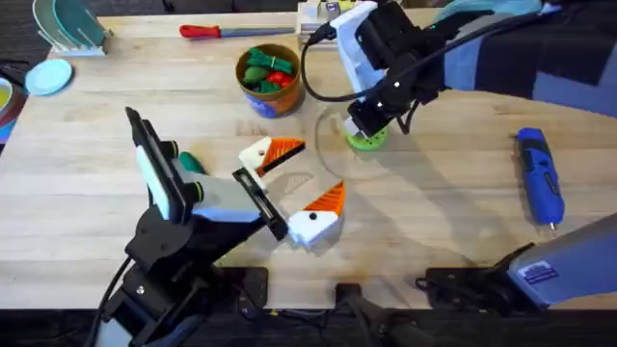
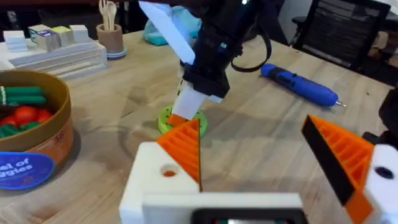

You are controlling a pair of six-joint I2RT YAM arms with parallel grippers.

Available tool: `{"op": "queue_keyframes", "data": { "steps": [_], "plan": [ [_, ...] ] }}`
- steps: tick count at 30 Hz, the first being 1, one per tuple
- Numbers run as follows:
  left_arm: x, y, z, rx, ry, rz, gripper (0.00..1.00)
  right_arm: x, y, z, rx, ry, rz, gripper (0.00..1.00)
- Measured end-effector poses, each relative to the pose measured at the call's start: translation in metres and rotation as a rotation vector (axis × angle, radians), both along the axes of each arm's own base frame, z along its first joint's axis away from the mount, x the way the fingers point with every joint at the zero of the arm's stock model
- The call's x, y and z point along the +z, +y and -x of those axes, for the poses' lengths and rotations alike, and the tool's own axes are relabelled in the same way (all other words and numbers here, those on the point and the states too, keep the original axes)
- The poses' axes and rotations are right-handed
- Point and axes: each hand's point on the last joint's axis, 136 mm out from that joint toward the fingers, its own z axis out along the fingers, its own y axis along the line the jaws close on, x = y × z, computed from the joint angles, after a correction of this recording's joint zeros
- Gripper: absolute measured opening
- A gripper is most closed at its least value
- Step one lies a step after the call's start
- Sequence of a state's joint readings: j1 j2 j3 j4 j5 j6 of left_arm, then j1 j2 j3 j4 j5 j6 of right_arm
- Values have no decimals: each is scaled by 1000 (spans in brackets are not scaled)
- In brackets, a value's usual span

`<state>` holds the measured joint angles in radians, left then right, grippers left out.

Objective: Pick up the gripper from the table and insert it into the empty holder that is missing its gripper. Then pick up a screw, insert it into the mounting hole, and use the screwdriver to tighten it. Finally, clean up the table by picking up the vegetable and placing it into the bucket.

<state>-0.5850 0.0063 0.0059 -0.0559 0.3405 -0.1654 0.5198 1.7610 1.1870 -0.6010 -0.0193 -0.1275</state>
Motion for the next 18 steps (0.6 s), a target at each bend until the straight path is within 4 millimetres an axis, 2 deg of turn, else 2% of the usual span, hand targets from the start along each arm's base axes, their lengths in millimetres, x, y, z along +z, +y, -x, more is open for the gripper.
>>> {"op": "queue_keyframes", "data": {
  "steps": [7, 10, 12, 18],
  "plan": [
    [0, 0, 0, 0, 0, 0, 993, 0, 0, 1, -4, 3, 1, 7],
    [0, 0, 0, -1, 0, 0, 993, 6, -1, 1, -4, -6, -5, 7],
    [0, -1, 1, -8, 0, 1, 992, 16, 0, 1, -4, -29, -18, 7],
    [1, -4, 6, -40, -2, 3, 993, 66, -2, 3, -4, -133, -79, 7]
  ]
}}
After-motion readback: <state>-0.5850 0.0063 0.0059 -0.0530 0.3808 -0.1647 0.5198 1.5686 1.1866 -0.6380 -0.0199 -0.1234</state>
